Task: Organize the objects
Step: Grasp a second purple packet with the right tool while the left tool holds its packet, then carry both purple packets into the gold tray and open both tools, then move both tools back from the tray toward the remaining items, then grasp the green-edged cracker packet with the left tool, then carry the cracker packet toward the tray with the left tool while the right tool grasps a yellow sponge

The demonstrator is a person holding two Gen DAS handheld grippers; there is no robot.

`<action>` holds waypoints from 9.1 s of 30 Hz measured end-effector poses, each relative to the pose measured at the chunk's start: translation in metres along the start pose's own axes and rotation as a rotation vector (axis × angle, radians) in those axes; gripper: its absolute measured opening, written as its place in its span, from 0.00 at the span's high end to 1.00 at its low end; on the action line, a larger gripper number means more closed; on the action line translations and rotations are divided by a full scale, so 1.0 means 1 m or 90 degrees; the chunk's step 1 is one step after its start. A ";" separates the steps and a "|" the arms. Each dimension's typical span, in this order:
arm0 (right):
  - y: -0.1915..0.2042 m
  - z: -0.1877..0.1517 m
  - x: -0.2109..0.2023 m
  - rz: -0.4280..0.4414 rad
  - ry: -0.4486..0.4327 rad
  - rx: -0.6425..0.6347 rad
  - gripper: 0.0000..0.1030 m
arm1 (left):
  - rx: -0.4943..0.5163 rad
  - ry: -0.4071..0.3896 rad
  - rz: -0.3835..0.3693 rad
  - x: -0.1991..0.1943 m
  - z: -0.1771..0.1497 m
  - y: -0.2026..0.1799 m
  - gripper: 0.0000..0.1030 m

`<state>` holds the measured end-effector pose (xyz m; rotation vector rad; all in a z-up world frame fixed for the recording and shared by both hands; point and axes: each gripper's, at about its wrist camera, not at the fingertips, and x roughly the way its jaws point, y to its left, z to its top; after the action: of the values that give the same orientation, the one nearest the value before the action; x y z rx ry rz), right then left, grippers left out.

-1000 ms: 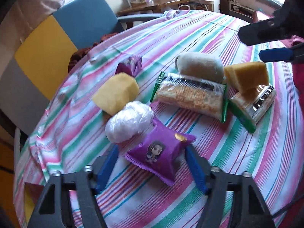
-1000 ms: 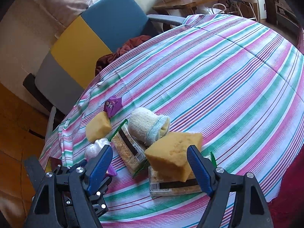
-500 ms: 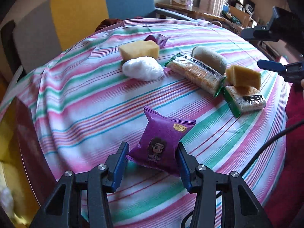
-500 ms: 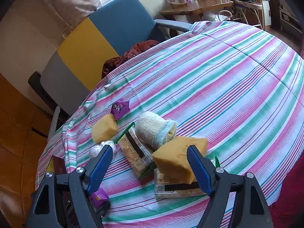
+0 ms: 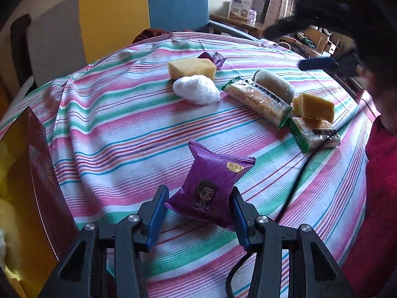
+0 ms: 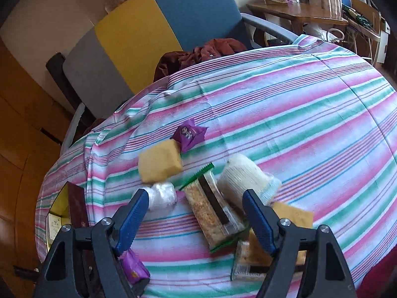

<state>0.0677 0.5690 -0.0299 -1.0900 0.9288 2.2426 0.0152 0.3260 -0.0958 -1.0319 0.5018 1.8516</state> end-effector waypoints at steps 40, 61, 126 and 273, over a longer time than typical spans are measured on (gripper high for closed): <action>0.016 -0.038 0.020 0.062 0.038 -0.082 0.57 | -0.023 -0.079 -0.031 -0.065 -0.004 0.002 0.52; 0.086 -0.100 0.043 0.049 0.103 -0.322 0.57 | -0.305 -0.020 0.232 -0.098 -0.017 0.258 0.52; 0.310 -0.174 0.060 0.151 0.122 -0.410 0.30 | -0.406 -0.157 0.309 -0.221 -0.165 0.230 0.20; -0.066 -0.065 -0.009 -0.038 0.041 0.148 0.19 | -0.057 0.016 0.004 0.015 0.014 -0.019 0.45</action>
<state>0.1481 0.5632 -0.0762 -1.0734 1.1358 2.0025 0.0223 0.3530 -0.0991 -1.1163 0.4403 1.8824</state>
